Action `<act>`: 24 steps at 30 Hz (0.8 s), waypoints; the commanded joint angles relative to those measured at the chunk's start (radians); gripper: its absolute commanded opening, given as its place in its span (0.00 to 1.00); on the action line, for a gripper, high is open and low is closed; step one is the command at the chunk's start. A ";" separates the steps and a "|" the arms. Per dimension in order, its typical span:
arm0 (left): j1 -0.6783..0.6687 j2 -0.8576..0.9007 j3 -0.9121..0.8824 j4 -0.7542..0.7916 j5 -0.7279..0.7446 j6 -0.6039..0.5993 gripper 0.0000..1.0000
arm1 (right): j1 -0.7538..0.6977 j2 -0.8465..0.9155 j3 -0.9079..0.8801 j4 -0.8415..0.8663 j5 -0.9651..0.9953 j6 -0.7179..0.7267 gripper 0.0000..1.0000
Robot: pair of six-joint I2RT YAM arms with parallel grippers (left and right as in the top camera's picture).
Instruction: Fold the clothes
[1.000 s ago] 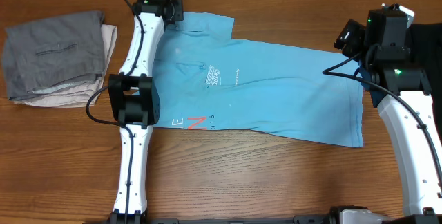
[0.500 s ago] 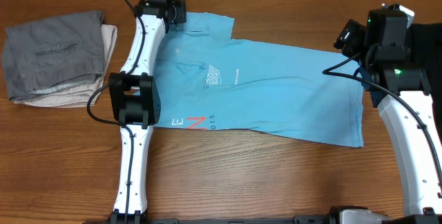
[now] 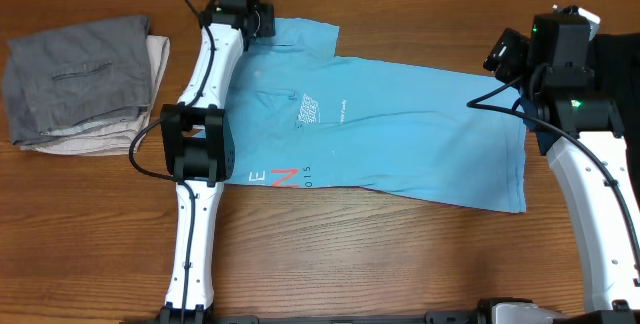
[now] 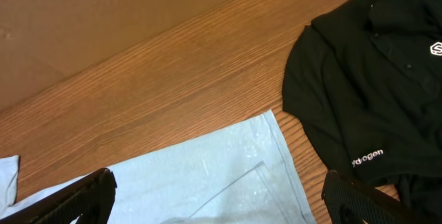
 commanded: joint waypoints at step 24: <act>-0.037 -0.018 -0.065 0.024 0.003 0.083 0.25 | -0.002 0.000 0.004 0.005 0.006 0.008 1.00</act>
